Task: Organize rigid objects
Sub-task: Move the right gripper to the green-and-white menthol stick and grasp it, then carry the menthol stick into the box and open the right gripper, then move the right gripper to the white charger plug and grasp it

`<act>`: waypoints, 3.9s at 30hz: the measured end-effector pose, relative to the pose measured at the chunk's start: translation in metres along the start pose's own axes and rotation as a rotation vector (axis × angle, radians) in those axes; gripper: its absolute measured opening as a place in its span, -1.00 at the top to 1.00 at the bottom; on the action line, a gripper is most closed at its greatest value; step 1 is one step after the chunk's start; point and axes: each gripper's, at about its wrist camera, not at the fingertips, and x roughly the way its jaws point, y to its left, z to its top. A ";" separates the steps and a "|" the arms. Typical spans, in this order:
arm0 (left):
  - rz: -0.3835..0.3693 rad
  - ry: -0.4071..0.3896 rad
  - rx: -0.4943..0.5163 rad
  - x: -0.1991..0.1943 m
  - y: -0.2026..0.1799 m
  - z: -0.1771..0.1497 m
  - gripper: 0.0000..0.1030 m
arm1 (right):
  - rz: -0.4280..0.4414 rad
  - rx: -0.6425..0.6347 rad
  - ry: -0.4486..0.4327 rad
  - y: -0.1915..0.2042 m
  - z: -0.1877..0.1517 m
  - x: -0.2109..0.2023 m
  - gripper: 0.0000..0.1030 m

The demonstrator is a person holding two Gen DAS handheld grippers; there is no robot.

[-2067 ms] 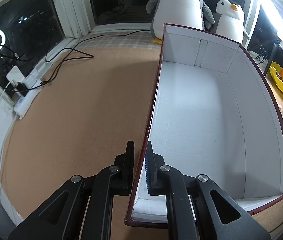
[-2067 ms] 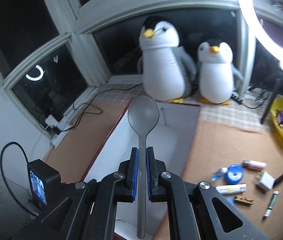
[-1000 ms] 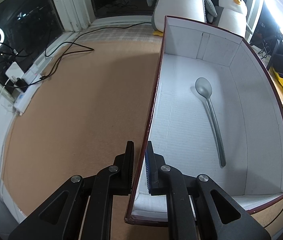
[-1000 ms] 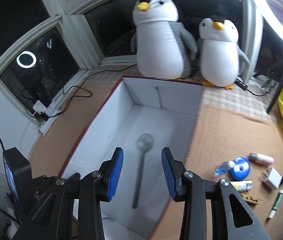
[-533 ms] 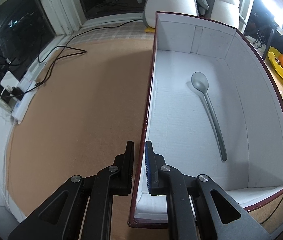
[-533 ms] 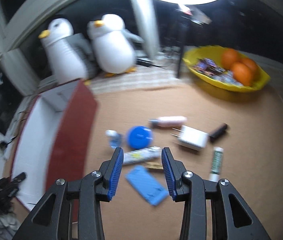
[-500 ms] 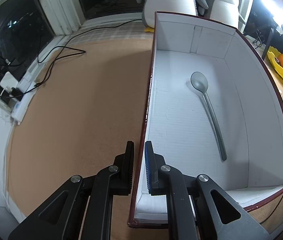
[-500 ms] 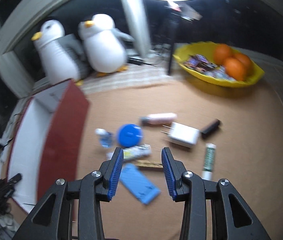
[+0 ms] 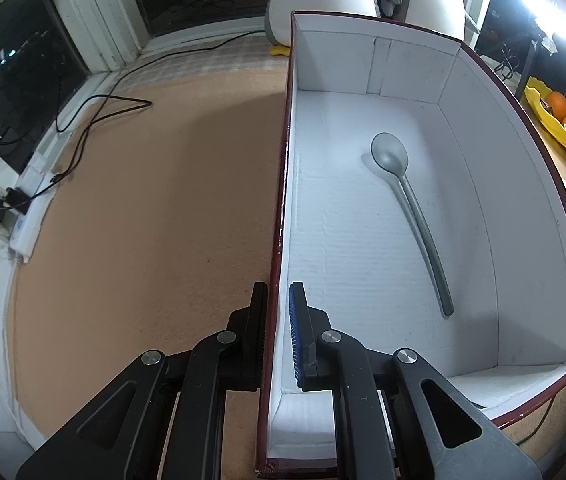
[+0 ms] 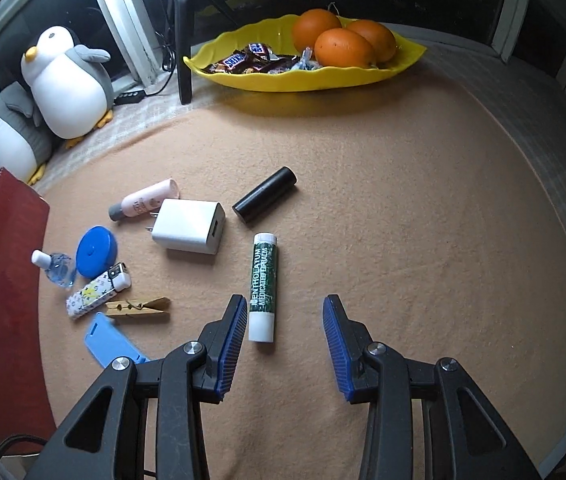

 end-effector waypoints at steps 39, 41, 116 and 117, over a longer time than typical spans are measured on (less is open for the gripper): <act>-0.007 -0.033 -0.077 -0.016 0.006 -0.009 0.78 | 0.231 -0.356 -0.178 0.150 -0.006 -0.095 0.73; -0.002 -0.037 -0.085 -0.018 0.007 -0.011 0.78 | 0.268 -0.397 -0.180 0.165 -0.012 -0.103 0.73; 0.010 -0.023 -0.062 -0.013 0.002 0.000 0.77 | 0.149 -0.020 0.050 0.058 0.033 0.013 0.02; 0.009 -0.022 -0.058 -0.013 0.001 0.001 0.76 | 0.147 -0.011 0.054 0.057 0.035 0.016 0.02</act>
